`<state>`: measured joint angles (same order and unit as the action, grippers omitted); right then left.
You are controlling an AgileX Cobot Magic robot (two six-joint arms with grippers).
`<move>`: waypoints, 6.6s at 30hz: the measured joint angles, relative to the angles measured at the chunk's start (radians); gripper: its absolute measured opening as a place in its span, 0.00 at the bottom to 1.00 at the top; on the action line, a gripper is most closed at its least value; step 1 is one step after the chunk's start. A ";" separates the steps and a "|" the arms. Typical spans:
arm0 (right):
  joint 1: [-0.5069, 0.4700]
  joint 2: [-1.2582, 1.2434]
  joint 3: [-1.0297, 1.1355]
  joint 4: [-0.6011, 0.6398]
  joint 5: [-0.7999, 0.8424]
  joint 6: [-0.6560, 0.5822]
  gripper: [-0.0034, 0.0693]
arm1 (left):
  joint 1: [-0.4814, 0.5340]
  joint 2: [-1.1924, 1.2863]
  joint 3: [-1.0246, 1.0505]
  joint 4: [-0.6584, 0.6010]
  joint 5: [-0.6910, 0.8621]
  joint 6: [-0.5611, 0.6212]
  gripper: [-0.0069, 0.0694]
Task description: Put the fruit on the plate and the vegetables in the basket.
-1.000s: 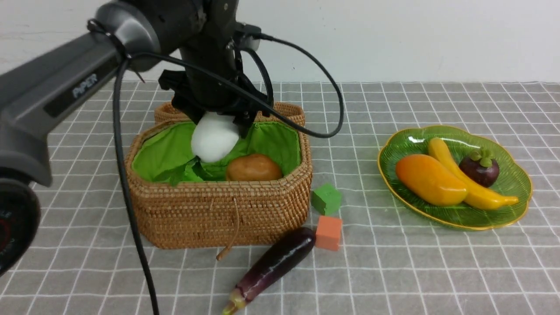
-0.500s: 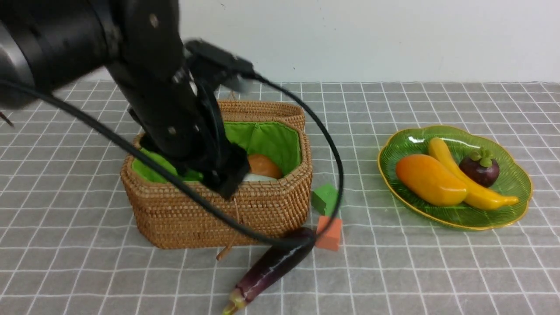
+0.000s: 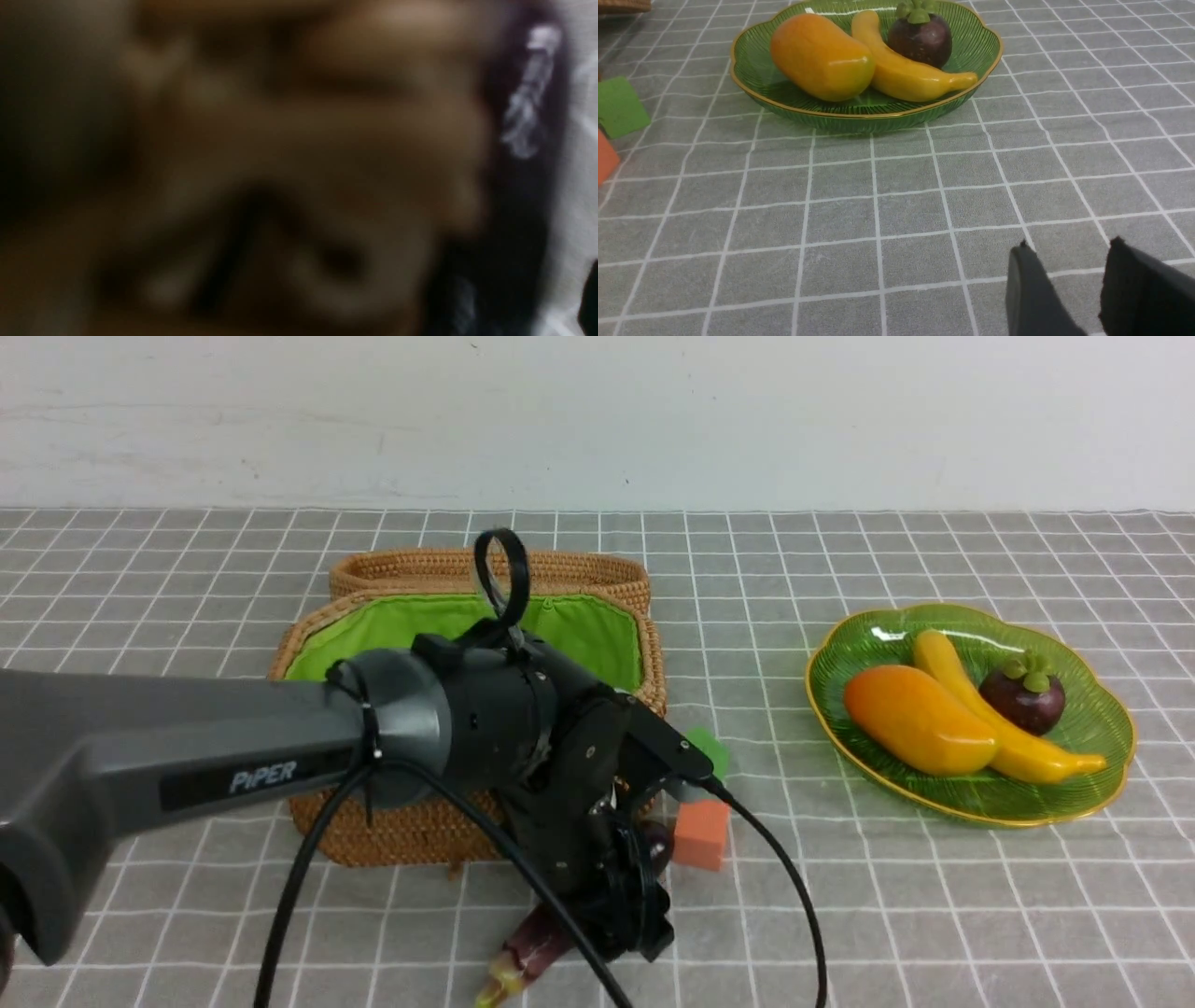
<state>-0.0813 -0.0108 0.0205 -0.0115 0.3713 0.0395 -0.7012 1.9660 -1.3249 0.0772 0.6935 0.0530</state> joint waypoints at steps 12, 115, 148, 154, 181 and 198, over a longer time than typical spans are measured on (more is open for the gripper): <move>0.000 0.000 0.000 0.000 0.000 0.011 0.38 | 0.000 -0.038 -0.076 -0.049 0.243 0.075 0.55; 0.000 0.000 0.000 0.000 0.000 0.003 0.38 | 0.156 -1.346 0.577 0.290 0.220 -0.729 0.07; 0.000 0.000 0.000 0.000 0.000 0.003 0.38 | 0.687 -1.975 1.353 0.087 -0.298 -0.370 0.09; 0.000 0.000 0.000 0.000 0.000 0.001 0.38 | 0.688 -1.975 1.353 0.088 -0.304 -0.367 0.10; 0.000 0.000 0.000 0.000 0.000 0.000 0.38 | 0.688 -1.975 1.354 0.090 -0.311 -0.367 0.13; 0.000 0.000 0.000 0.000 0.000 0.000 0.38 | 0.688 -1.975 1.354 0.090 -0.311 -0.367 0.14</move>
<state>-0.0813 -0.0108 0.0205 -0.0115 0.3713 0.0398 -0.0130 -0.0094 0.0286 0.1672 0.3820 -0.3142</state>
